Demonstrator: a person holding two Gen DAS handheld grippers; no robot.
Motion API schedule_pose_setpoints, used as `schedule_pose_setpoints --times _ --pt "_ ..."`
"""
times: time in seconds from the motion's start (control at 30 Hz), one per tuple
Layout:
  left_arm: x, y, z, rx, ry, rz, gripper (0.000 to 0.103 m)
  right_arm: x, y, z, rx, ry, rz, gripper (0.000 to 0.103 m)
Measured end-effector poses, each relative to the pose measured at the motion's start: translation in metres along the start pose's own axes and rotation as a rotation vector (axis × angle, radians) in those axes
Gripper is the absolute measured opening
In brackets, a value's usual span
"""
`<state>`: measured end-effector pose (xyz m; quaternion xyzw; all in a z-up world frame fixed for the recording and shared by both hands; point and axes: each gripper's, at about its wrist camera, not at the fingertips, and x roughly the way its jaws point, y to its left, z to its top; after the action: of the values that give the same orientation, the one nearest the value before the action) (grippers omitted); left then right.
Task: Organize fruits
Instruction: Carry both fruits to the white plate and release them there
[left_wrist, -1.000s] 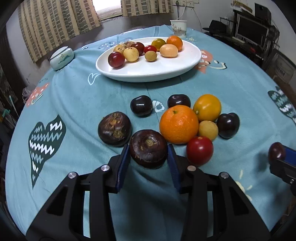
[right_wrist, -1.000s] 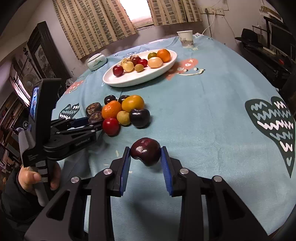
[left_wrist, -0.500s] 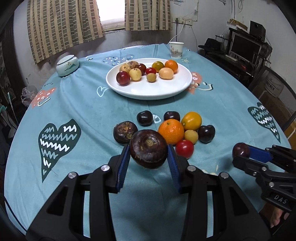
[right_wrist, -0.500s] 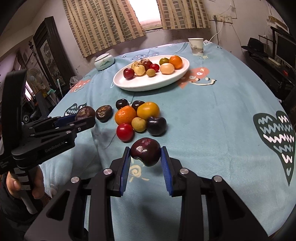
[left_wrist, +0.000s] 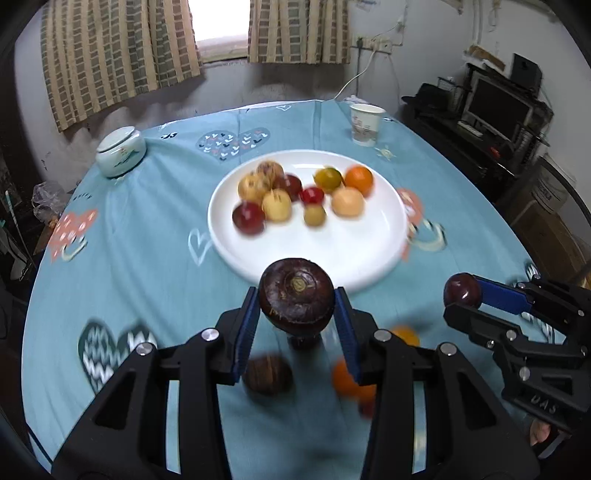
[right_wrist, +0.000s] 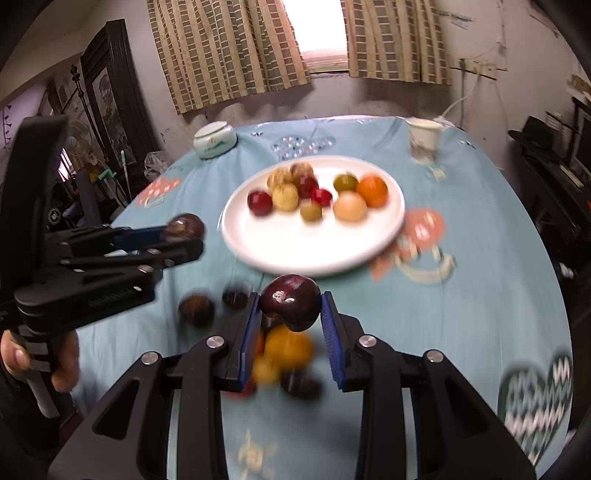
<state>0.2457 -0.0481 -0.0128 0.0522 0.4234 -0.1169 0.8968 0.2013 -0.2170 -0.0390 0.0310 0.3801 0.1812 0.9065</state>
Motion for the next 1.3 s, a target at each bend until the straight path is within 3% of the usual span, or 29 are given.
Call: schedule_pose_setpoints --times 0.13,0.23,0.47,0.6,0.7,0.83,0.87,0.9,0.97,1.2,1.3 --pt "0.043 0.004 0.042 -0.011 0.052 0.038 0.041 0.038 -0.012 0.044 -0.039 0.011 -0.041 0.033" --pt "0.071 0.008 0.058 -0.029 0.097 0.039 0.041 0.067 -0.027 0.056 -0.032 0.064 -0.04 0.033" --pt "0.111 0.009 0.068 -0.024 0.144 0.041 0.041 0.101 -0.05 0.063 -0.024 0.118 -0.069 0.033" --pt "0.121 0.01 0.069 -0.026 0.156 0.048 0.042 0.111 -0.055 0.067 -0.043 0.127 -0.161 0.033" --pt "0.125 0.009 0.07 -0.02 0.16 0.053 0.042 0.117 -0.062 0.069 -0.034 0.133 -0.165 0.033" --pt "0.123 0.009 0.074 -0.021 0.149 0.073 0.046 0.123 -0.06 0.072 -0.073 0.126 -0.184 0.035" --pt "0.12 0.01 0.075 -0.024 0.142 0.08 0.058 0.124 -0.058 0.072 -0.082 0.128 -0.193 0.042" --pt "0.117 0.011 0.076 -0.028 0.135 0.082 0.064 0.124 -0.058 0.073 -0.088 0.124 -0.202 0.062" --pt "0.107 0.014 0.079 -0.038 0.11 0.082 0.071 0.116 -0.055 0.074 -0.103 0.078 -0.22 0.071" --pt "0.049 0.03 0.065 -0.051 0.034 0.096 0.076 0.072 -0.048 0.073 -0.112 0.036 -0.228 0.074" --pt "0.022 0.035 0.044 -0.059 0.001 0.105 0.085 0.038 -0.041 0.059 -0.105 0.017 -0.22 0.077"
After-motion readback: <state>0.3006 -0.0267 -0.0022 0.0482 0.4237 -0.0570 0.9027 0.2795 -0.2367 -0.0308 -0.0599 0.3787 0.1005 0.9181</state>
